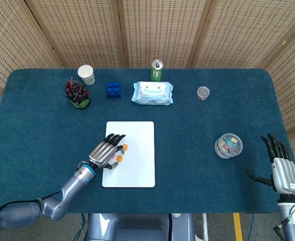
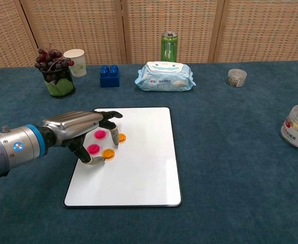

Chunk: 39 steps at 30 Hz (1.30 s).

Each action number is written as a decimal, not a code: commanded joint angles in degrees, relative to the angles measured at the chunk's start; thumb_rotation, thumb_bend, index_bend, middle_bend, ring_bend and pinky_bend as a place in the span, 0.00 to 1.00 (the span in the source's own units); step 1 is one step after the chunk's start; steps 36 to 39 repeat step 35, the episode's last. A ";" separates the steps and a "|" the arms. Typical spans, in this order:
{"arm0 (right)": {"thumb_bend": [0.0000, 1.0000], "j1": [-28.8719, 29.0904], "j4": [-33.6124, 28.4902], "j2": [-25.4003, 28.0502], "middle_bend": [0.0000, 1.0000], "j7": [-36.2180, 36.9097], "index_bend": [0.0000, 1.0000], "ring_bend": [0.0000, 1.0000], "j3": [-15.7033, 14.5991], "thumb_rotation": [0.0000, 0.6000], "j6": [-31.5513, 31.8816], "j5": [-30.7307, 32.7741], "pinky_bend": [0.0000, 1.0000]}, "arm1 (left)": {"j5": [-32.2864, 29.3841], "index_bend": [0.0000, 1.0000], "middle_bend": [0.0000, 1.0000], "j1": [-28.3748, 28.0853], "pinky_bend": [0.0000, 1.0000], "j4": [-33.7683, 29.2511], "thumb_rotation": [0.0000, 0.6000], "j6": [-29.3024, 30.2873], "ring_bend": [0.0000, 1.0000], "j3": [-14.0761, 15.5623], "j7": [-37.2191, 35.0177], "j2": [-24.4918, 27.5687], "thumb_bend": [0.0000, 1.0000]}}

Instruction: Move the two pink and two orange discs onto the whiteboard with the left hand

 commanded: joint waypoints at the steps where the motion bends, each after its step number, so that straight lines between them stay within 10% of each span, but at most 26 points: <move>1: 0.23 0.02 0.05 -0.01 0.00 -0.01 0.00 0.00 -0.01 1.00 -0.02 -0.02 0.00 | 0.88 0.30 0.00 0.22 0.00 -0.65 1.00 0.50 0.00 0.02 -1.34 0.48 0.32; 10: 0.23 0.02 0.12 -0.04 0.00 -0.11 0.00 0.00 -0.02 1.00 0.06 -0.12 0.00 | 8.06 0.00 0.00 2.67 0.00 -7.19 1.00 7.41 0.00 0.36 -7.49 7.05 0.28; 20: 0.23 -0.06 0.10 -0.19 0.00 -0.65 0.00 0.00 -0.04 1.00 0.44 -0.31 0.00 | 11.64 0.00 0.00 9.66 0.00 -11.07 1.00 18.36 0.00 3.04 -5.86 15.96 0.02; 31: 0.23 -0.27 0.10 -0.58 0.00 -1.79 0.00 0.00 0.01 1.00 1.38 -0.57 0.00 | 7.71 0.00 0.00 24.71 0.00 -9.73 1.00 39.02 0.00 3.43 -1.27 20.53 0.01; 39: 0.23 -0.35 0.20 -0.78 0.00 -2.12 0.00 0.00 0.02 1.00 1.75 -0.75 0.00 | 7.44 0.00 0.00 26.92 0.00 -10.39 1.00 40.22 0.00 3.02 -4.90 22.29 0.02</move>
